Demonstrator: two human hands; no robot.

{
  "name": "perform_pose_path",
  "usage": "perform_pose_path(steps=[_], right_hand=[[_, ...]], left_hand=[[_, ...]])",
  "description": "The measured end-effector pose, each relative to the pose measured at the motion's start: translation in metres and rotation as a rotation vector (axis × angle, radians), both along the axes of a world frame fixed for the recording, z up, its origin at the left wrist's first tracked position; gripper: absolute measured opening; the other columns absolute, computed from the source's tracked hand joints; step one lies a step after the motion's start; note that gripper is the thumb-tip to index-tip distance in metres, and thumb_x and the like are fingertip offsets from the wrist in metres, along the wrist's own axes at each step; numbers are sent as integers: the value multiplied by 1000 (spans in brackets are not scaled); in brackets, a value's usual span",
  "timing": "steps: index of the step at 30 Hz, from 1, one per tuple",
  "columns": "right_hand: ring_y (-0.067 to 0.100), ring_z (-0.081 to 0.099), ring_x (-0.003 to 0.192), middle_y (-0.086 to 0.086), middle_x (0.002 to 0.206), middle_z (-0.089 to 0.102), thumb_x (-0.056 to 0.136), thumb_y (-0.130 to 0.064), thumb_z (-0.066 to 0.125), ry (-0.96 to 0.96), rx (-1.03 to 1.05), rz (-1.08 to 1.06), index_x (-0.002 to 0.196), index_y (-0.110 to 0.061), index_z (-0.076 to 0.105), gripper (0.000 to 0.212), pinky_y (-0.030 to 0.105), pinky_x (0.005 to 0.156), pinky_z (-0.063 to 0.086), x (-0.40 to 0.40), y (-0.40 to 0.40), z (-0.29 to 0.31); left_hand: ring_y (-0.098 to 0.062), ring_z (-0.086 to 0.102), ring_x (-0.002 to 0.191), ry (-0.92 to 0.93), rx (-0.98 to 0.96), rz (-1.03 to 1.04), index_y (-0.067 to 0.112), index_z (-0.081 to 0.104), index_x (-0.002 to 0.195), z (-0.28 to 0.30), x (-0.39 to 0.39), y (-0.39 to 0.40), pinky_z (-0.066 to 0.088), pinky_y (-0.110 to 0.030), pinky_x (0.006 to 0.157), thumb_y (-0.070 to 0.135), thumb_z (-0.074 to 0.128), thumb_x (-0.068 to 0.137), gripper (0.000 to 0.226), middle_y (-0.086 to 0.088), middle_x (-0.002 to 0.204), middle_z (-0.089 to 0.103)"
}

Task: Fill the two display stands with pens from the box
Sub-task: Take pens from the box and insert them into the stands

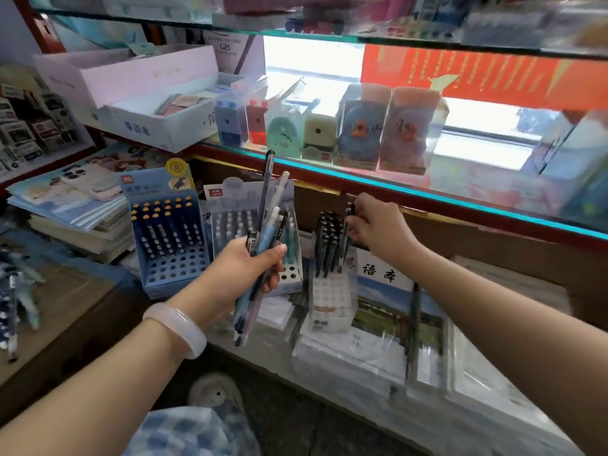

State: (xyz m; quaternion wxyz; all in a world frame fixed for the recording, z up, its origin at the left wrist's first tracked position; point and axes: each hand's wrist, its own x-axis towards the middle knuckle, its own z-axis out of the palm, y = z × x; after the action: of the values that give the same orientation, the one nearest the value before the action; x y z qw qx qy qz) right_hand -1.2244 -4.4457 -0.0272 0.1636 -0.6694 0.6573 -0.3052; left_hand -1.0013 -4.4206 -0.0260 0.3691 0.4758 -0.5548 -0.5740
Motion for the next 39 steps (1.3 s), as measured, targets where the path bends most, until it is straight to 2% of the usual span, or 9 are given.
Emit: perform_pose_path(steps=[5,14,18,21,25,27,31,35,39], right_hand=[[22,64,77,8,83,64,97,-18,50,17,60,-55,91,-12,48,8,39,69,56,5,3,-27],[28,62,81,13,87,63,97,-14,50,31,178,-62,87,-9,47,12,47,76,53,10,3,-59],[27,62,80,12,87,63,96,-15,51,63,181,-88,89,-7,50,11,44,72,53,13,-1,-61],[20,61,78,3,88,61,94,-24,56,68,200,-124,101,-10,53,17,33,69,52,14,1,-54],[17,65,80,3,93,68,93,-36,53,204,-124,-125,110,-13,57,28,35,74,56,23,1,-22],[12,64,85,2,99,68,95,-31,51,38,-180,10,111,-12,61,27,29,80,54,36,-4,5],[15,65,94,5,100,69,96,-25,52,-619,117,202,107,-12,64,21,30,90,53,60,-20,45],[14,64,86,8,95,66,93,-17,57,-820,201,214,104,-5,63,18,32,90,54,68,-26,52],[17,66,90,7,95,66,95,-14,52,-1016,119,145,96,-9,59,9,28,83,56,58,-29,62]], left_hand=[[-11,51,44,-38,-10,-6,4,54,72,-6,4,-1,44,-20,44,14,54,92,22,1,52,55],[-11,50,43,-4,16,7,4,54,76,-10,12,-2,43,-20,43,11,53,92,17,-2,57,56],[-11,51,45,-28,15,-17,4,54,78,-10,11,-1,44,-20,44,12,53,92,16,-1,57,56],[-10,51,44,-64,9,-46,4,54,78,-7,12,1,43,-20,44,13,54,92,17,1,52,56],[-10,52,44,-173,-44,-69,4,54,78,-4,16,2,43,-20,45,12,56,91,16,1,50,56],[-10,53,45,-205,-59,-76,5,54,79,-4,14,4,44,-20,45,12,56,91,14,2,54,57],[-10,52,45,-213,-57,-123,5,53,81,-2,9,10,42,-19,45,12,57,91,13,1,55,56],[-13,53,48,-228,-50,-131,4,54,81,-2,12,12,43,-21,47,16,58,90,16,-2,55,57],[-12,52,47,-207,-24,-106,6,53,77,-7,17,12,43,-22,47,16,58,90,17,-1,54,56]])
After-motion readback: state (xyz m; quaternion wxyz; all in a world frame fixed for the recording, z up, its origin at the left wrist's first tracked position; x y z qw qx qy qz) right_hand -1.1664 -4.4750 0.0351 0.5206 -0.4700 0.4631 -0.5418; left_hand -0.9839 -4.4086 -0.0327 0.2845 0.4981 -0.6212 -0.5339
